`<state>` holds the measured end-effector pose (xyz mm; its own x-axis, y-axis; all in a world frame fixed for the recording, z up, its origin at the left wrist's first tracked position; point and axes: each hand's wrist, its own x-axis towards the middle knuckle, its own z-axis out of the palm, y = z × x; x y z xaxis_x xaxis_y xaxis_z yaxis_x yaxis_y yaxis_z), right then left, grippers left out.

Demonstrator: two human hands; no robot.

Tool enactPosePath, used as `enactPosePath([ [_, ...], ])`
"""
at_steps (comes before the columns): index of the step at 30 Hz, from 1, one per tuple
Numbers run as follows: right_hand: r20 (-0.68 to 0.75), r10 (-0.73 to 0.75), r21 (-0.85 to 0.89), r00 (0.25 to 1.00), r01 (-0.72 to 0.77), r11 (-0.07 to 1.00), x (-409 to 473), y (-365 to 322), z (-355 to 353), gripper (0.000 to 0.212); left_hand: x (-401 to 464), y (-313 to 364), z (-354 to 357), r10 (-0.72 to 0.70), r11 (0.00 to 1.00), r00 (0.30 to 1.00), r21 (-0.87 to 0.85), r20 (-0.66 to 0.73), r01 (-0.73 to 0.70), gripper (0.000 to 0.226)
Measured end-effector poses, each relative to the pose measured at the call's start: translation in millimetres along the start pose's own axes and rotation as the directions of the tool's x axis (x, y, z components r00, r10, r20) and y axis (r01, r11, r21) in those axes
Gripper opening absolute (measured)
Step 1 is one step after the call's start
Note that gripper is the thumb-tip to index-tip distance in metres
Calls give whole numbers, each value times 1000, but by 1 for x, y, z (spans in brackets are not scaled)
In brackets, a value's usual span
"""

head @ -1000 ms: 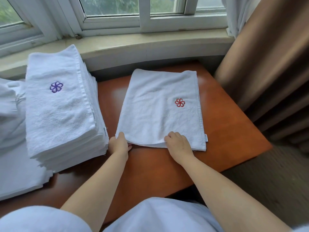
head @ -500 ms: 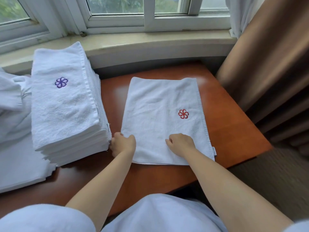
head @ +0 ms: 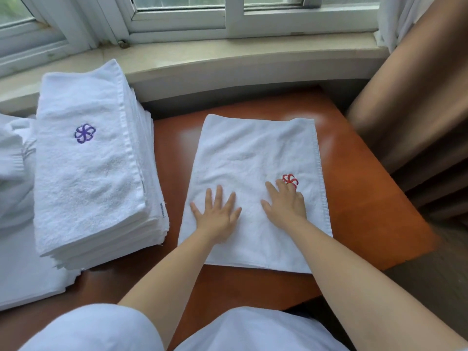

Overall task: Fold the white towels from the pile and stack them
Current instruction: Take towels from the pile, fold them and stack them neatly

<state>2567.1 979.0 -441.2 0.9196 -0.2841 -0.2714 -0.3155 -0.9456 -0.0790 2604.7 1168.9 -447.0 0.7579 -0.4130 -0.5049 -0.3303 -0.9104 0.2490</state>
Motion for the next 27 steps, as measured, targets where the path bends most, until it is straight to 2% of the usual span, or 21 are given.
enactPosePath([
  [3,-92,16,-49,996,-21,999,23,-1,-10,50,14,-10,-7,58,995,998,83,5,-58,68],
  [7,-230,29,-61,973,-44,997,59,-4,-27,39,51,-23,-48,204,954,972,199,119,-225,85],
  [10,-145,-5,66,989,15,998,69,-7,-27,41,77,-28,-78,235,888,966,378,113,-260,86],
  [12,-72,-53,54,996,57,997,74,-6,-26,48,90,-27,-89,206,838,979,517,-3,-175,79],
  [13,-84,-63,23,994,66,998,79,-5,-28,46,94,-25,-92,172,821,982,562,-82,-97,78],
  [16,-98,17,35,995,-14,999,98,-11,-46,39,98,-22,-91,65,789,960,603,-274,118,82],
  [18,-103,78,27,992,-76,997,107,-12,-51,39,95,-28,-81,-21,878,918,432,-395,206,86],
  [20,-148,165,45,975,-160,986,107,-6,-48,33,85,-34,-72,-212,942,850,130,-483,308,79],
  [22,-97,347,175,933,-327,929,103,1,-43,39,76,-35,-68,-454,887,762,-149,-461,438,64],
  [24,-16,478,297,878,-452,841,99,4,-40,57,70,-37,-68,-634,771,692,-355,-345,529,60],
  [27,15,563,333,826,-535,776,95,11,-37,78,62,-42,-67,-720,664,664,-476,-200,577,62],
])
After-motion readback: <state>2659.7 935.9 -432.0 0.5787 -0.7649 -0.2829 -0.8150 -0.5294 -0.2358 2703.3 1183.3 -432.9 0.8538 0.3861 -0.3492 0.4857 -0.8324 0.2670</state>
